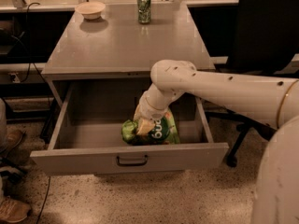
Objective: Pick green rice chip bag from top drawer and place on counter
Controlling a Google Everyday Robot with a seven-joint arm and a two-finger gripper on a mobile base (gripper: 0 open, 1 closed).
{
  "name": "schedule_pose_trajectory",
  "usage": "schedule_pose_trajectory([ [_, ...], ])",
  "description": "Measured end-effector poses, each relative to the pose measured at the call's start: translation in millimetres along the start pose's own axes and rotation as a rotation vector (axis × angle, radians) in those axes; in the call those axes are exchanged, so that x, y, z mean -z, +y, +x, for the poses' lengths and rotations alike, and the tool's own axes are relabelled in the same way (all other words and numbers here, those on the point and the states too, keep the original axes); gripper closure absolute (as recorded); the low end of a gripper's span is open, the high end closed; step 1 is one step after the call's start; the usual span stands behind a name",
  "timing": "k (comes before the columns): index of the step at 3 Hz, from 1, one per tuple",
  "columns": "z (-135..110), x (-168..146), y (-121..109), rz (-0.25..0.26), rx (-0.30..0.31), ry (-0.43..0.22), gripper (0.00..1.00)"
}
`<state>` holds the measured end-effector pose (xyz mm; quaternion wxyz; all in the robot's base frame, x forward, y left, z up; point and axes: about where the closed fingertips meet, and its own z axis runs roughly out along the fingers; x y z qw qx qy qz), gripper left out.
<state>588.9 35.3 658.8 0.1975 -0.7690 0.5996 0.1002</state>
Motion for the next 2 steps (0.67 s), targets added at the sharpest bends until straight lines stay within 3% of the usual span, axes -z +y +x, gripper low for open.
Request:
schedule_pose_trajectory([
  [1, -6, 49, -10, 0.083, 0.004, -0.101, 0.99],
  [2, 4, 116, -18, 0.198, -0.003, -0.152, 1.0],
])
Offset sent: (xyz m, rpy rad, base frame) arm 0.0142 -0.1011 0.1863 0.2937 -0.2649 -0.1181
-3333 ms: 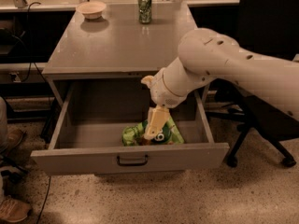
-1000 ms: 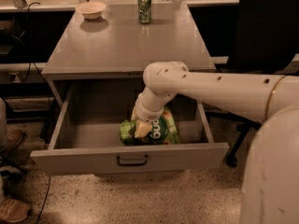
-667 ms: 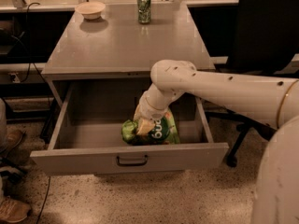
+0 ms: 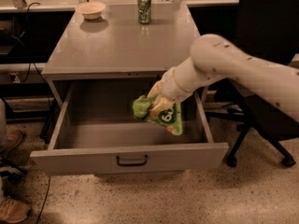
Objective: Pick green rice chip bag from top drawer and place on counter
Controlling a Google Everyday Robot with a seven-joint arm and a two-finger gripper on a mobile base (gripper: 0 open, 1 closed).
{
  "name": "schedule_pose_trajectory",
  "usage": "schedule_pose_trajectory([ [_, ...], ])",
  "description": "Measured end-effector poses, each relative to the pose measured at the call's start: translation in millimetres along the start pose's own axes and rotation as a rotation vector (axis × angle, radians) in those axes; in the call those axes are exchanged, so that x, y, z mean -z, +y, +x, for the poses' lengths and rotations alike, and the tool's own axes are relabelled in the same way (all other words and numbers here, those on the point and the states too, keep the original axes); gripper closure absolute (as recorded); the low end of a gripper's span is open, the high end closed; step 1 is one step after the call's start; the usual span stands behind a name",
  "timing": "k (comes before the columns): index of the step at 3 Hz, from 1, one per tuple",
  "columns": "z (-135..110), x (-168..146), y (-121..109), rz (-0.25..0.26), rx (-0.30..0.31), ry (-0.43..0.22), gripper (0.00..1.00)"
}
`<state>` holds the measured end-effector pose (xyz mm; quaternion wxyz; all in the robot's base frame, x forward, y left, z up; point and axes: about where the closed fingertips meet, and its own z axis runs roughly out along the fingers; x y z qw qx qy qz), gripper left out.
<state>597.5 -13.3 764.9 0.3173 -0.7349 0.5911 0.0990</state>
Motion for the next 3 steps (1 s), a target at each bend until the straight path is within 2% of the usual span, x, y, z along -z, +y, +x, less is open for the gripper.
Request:
schedule_pose_trajectory([
  [2, -5, 120, -30, 0.198, 0.014, 0.05, 1.0],
  [3, -5, 120, -30, 0.198, 0.014, 0.05, 1.0],
])
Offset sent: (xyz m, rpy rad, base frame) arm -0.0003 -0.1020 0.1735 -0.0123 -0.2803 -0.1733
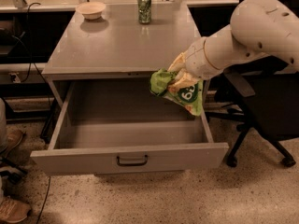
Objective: Pick green rice chip bag from top drawer and place on counter
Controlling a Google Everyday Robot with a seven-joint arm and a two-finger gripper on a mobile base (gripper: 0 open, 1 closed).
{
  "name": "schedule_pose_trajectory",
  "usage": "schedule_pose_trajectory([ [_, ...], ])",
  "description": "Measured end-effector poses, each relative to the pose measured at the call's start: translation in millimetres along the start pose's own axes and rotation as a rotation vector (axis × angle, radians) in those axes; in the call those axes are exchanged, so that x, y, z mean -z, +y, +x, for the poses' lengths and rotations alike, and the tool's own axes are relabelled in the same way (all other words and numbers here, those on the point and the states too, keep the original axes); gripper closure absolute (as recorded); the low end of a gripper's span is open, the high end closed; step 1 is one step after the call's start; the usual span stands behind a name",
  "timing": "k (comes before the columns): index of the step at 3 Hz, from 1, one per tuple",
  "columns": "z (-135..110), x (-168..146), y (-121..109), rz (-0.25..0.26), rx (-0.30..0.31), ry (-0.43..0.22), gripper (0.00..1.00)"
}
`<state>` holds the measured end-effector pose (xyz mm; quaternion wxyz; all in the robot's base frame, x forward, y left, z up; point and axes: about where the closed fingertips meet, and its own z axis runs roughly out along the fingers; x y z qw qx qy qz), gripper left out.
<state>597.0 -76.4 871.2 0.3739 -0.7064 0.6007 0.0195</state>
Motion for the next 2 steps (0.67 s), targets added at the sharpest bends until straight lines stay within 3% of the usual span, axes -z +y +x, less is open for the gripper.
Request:
schedule_pose_trajectory([
  [1, -3, -6, -6, 0.003, 0.019, 0.021, 1.0],
  [2, 13, 6, -71, 0.13, 0.1, 0.115, 1.0],
])
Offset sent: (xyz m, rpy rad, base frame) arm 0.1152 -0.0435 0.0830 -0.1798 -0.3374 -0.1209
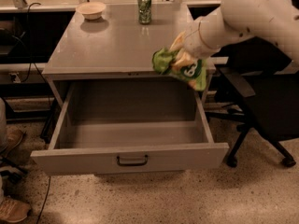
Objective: Pick green rice chip bag from top drawer and place on counter
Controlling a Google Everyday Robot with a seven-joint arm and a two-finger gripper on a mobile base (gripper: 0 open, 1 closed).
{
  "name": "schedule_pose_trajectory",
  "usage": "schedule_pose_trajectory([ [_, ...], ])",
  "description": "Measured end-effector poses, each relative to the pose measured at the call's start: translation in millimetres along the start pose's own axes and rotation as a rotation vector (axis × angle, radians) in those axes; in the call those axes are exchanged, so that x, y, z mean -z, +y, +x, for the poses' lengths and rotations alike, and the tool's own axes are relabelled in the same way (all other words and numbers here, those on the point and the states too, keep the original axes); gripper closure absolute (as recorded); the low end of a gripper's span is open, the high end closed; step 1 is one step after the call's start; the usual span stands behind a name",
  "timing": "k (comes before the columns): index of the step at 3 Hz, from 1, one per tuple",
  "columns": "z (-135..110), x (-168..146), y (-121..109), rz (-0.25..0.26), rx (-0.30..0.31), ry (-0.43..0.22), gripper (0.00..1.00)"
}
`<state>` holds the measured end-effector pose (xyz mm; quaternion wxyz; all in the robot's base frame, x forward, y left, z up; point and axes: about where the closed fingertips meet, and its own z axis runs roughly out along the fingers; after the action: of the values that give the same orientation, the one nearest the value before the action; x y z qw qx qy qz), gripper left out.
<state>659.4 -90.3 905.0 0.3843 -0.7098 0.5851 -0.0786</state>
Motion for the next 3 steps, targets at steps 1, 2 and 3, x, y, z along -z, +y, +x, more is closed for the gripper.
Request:
schedule_pose_trajectory([
  [1, 24, 3, -70, 0.11, 0.084, 0.077, 1.0],
  [2, 32, -18, -116, 0.139, 0.134, 0.084, 1.0],
  [3, 23, -70, -141, 0.116, 0.145, 0.025, 0.81],
])
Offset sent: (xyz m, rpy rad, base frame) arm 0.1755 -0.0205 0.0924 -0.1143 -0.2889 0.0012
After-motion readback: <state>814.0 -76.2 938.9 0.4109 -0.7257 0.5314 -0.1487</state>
